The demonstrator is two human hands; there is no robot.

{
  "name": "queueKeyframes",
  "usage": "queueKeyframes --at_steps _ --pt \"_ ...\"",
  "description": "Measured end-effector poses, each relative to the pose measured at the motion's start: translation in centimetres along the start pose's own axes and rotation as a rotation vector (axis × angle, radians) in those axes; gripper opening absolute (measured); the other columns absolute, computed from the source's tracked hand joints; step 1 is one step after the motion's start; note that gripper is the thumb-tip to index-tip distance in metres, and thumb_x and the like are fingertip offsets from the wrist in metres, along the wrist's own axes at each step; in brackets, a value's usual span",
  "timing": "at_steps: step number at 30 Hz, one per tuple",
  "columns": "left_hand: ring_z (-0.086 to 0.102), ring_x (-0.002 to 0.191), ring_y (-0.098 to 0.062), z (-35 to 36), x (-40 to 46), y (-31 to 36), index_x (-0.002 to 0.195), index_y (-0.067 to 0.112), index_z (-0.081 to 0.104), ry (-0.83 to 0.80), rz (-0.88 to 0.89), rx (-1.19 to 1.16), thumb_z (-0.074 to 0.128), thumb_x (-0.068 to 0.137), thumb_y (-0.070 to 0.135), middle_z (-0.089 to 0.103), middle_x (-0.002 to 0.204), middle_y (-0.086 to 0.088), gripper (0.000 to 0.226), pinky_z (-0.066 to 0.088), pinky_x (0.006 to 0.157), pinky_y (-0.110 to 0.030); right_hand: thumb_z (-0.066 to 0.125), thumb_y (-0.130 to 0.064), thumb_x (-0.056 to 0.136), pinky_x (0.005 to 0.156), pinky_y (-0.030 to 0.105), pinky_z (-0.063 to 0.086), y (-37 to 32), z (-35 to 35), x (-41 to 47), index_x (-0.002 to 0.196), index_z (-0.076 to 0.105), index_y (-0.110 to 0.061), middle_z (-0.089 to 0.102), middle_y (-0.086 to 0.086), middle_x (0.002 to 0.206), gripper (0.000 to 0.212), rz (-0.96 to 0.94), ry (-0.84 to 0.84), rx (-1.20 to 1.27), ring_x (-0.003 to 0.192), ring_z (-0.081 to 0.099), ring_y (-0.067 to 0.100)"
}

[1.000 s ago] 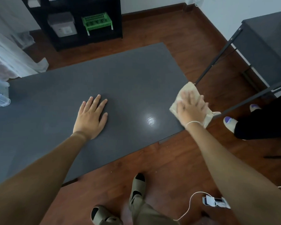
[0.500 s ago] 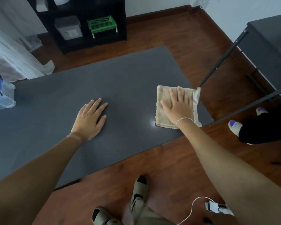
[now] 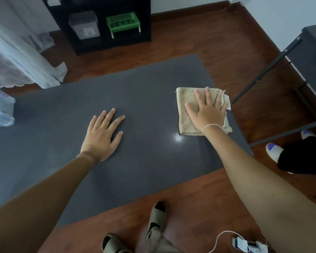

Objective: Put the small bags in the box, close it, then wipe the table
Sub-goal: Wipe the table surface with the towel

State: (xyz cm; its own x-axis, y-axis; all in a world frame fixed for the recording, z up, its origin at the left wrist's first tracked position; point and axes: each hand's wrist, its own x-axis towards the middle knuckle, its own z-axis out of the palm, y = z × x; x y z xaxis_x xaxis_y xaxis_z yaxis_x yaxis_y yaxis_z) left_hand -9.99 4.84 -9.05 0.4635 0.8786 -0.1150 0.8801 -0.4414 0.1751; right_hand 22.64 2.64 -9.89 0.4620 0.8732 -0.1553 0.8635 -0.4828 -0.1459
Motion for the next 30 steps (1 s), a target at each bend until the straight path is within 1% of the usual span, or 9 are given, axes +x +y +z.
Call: queueKeyframes --at_steps 2,4,6,8,14,19,23,26,30 --pt "0.014 0.145 -0.026 0.0 0.0 -0.1 0.142 0.031 0.030 -0.008 -0.002 -0.006 0.020 0.088 0.050 0.022 0.156 -0.003 0.058 0.004 0.119 -0.041 0.018 -0.072 0.082 0.116 0.057 -0.004 -2.0 -0.2 1.7 0.147 0.010 -0.033 0.002 0.005 0.160 0.076 -0.019 0.002 -0.026 0.144 -0.003 0.039" --pt "0.013 0.145 -0.025 0.1 0.1 -0.3 0.142 0.032 0.030 -0.016 -0.017 -0.014 0.021 0.088 0.050 0.022 0.156 -0.002 0.057 0.003 0.119 -0.040 0.022 -0.071 0.081 0.116 0.054 -0.001 -3.8 0.9 1.2 0.146 0.012 -0.032 0.005 0.009 0.159 0.077 -0.240 -0.015 -0.095 0.144 0.002 0.040" --pt "0.013 0.145 -0.024 0.0 0.0 -0.2 0.142 0.033 0.030 -0.012 -0.015 -0.016 0.021 0.089 0.050 0.022 0.156 -0.001 0.057 0.002 0.118 -0.038 0.022 -0.072 0.079 0.117 0.051 0.001 -3.6 1.4 0.1 0.145 0.012 -0.039 0.006 0.004 0.159 0.074 -0.450 -0.034 -0.120 0.145 0.003 0.036" --pt "0.014 0.145 -0.024 0.1 -0.1 0.0 0.142 0.033 0.030 -0.012 -0.003 -0.015 0.022 0.089 0.050 0.023 0.156 -0.001 0.056 0.002 0.118 -0.038 0.020 -0.073 0.079 0.117 0.048 0.002 -2.4 0.3 2.3 0.143 0.012 -0.045 0.007 -0.003 0.159 0.070 -0.511 -0.050 -0.115 0.146 0.003 0.033" --pt "0.020 0.143 -0.025 0.3 0.3 -0.4 0.140 0.033 0.033 0.003 -0.021 -0.018 0.027 0.089 0.048 0.027 0.154 -0.001 0.053 0.007 0.119 -0.040 0.016 -0.068 0.086 0.119 0.049 0.000 -5.8 -1.3 14.1 0.145 0.010 -0.041 0.001 -0.003 0.160 0.065 -0.093 -0.006 -0.053 0.146 0.002 0.033" --pt "0.020 0.143 -0.026 0.4 0.4 -0.6 0.140 0.033 0.034 0.004 -0.015 -0.021 0.027 0.089 0.048 0.027 0.155 -0.001 0.053 0.006 0.119 -0.040 0.017 -0.061 0.088 0.117 0.049 0.001 -7.5 -0.8 15.3 0.142 0.016 -0.045 0.005 -0.007 0.159 0.057 -0.183 -0.016 -0.030 0.146 0.004 0.032" --pt "0.020 0.143 -0.025 0.5 0.4 -0.6 0.140 0.033 0.034 0.013 -0.009 -0.021 0.027 0.089 0.048 0.028 0.154 -0.001 0.053 0.007 0.119 -0.040 0.018 -0.054 0.092 0.118 0.048 0.003 -5.3 -1.3 15.0 0.143 0.017 -0.044 0.004 -0.006 0.160 0.052 -0.043 0.004 0.048 0.146 0.004 0.031" --pt "0.020 0.143 -0.025 0.7 0.5 -0.9 0.140 0.035 0.033 0.022 -0.007 -0.019 0.027 0.089 0.049 0.028 0.154 -0.001 0.053 0.007 0.118 -0.040 0.018 -0.052 0.093 0.114 0.050 0.016 -2.9 -1.8 13.1 0.143 0.017 -0.042 0.009 -0.002 0.159 0.052 0.075 0.012 0.113 0.141 0.018 0.035" --pt "0.017 0.144 -0.025 0.8 0.4 -1.1 0.141 0.035 0.030 0.023 0.003 -0.020 0.024 0.089 0.051 0.025 0.155 -0.001 0.055 0.006 0.119 -0.040 0.020 -0.048 0.095 0.110 0.050 0.024 0.2 -1.7 8.4 0.144 0.017 -0.038 0.014 0.001 0.158 0.051 0.070 0.015 0.123 0.138 0.024 0.034"
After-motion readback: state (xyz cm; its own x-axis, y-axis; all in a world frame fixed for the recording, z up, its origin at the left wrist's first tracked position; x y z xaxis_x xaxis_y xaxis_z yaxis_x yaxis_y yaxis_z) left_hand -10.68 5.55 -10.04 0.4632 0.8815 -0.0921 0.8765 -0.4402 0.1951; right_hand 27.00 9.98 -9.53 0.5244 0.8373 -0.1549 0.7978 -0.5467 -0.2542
